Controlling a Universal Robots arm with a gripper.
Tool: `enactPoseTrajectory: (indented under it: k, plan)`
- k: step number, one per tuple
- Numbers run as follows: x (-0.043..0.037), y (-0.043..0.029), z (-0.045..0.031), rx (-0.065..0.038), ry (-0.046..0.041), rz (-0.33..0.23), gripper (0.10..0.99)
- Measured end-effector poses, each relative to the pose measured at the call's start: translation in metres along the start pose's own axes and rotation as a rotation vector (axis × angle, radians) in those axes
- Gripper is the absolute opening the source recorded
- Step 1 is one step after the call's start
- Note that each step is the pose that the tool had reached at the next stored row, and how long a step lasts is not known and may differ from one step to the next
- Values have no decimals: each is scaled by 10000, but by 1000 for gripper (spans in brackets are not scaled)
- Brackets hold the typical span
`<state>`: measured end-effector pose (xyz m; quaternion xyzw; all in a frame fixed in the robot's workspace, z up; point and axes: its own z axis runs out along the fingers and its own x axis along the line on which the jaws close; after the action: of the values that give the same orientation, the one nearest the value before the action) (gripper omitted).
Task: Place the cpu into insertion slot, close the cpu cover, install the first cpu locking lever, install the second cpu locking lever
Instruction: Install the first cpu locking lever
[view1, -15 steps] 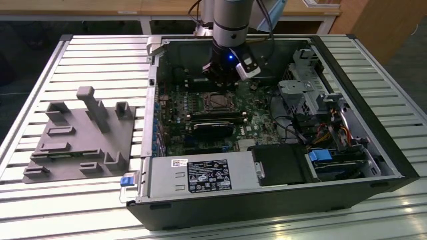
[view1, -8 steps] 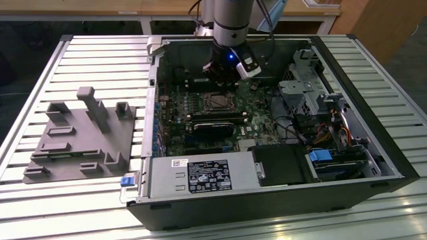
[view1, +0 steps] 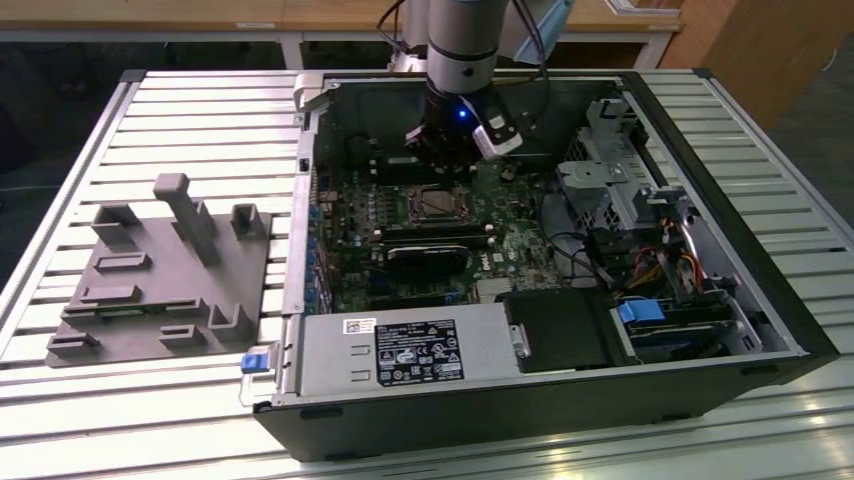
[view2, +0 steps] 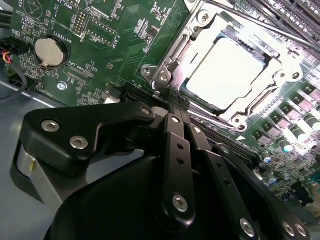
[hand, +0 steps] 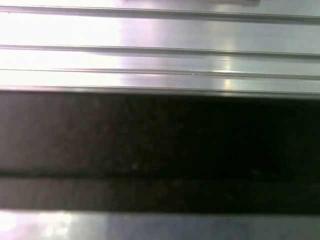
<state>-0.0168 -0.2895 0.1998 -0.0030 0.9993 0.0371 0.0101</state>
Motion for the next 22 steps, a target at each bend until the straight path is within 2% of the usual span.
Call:
enactPoseTrajectory:
  k: [4,11,22]
  plan:
    - [-1,1,-4,17,-2,-2,106]
    - [0,-1,7,146,4,-3,106]
    - [-1,3,42,126,1,-5,106]
